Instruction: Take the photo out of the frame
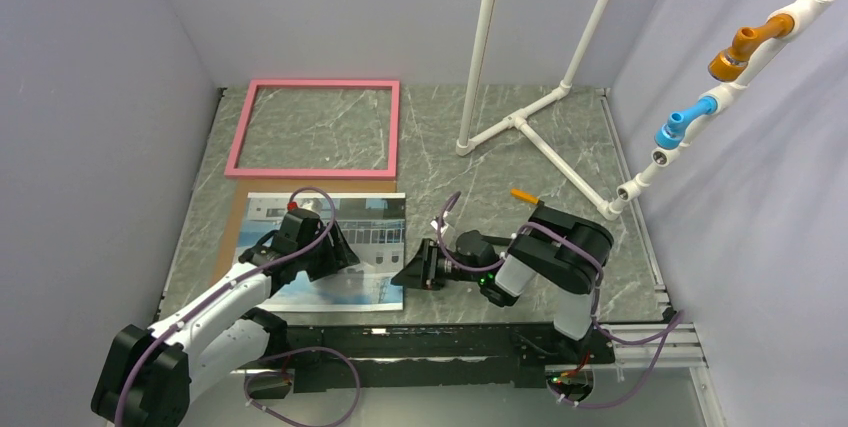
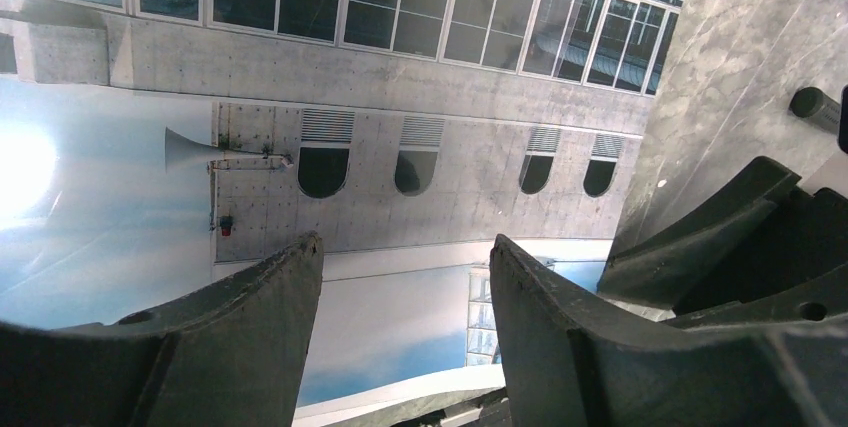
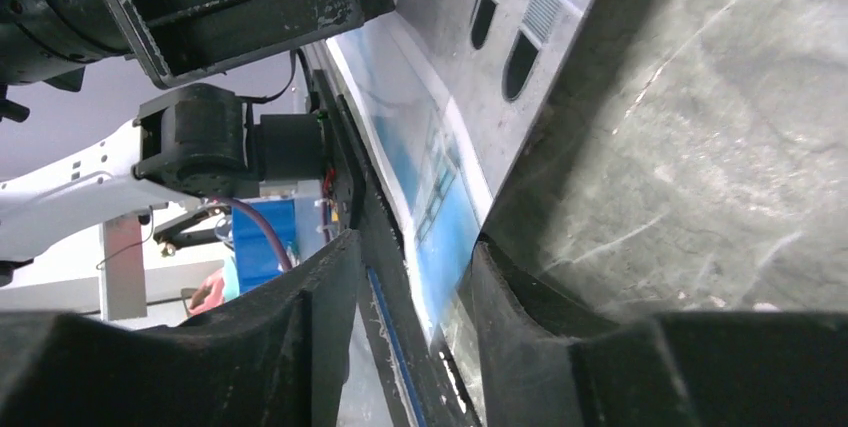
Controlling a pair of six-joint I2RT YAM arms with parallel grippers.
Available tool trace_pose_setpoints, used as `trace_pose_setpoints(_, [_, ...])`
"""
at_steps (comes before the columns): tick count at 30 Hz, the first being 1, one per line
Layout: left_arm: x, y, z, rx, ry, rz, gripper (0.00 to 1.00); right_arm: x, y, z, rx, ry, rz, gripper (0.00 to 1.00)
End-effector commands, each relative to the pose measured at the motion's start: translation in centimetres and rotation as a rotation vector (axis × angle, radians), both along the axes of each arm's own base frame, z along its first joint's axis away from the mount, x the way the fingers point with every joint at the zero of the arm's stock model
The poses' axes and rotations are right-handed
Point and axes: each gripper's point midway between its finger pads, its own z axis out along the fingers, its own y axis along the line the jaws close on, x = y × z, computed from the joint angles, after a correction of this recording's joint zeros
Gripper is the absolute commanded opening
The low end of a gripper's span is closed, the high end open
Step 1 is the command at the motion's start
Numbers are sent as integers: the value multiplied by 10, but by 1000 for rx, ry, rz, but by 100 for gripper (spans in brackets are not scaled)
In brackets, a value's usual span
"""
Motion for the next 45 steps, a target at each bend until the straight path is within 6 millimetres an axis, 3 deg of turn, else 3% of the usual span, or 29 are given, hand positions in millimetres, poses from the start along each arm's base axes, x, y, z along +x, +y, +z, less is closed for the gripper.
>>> trace_pose_setpoints(1, [-1,3,-1,11,-1,7,66,13,-3,13,67,-31,-31,49])
trace_pose_setpoints(7, [-1,1,0,2,-5,6,66,28,-14,-11,-56,-70,-60,53])
trace_pose_setpoints(12, [-1,2,-1,7,-2,7,66,26,3,0,18,-61,-18,47])
trace_pose_setpoints(23, [-1,1,0,-1,-3,7,66,24,15,40,166,-65,18,27])
trace_pose_setpoints(27, [1,-2,4,-11,-9,3,66,30,22,27,138,-45,6,33])
trace_pose_setpoints(36, [1,-1,11,-12,-21,-2,67,43,23,9,27,-63,-36,35])
trace_pose_setpoints(41, [5,-7,25,-37,-47,-18,67,48,28,9,-7,-94,-27,22])
trace_pose_setpoints(45, [9,-6,42,-26,-78,-24,68,48,30,15,-13,-90,-18,0])
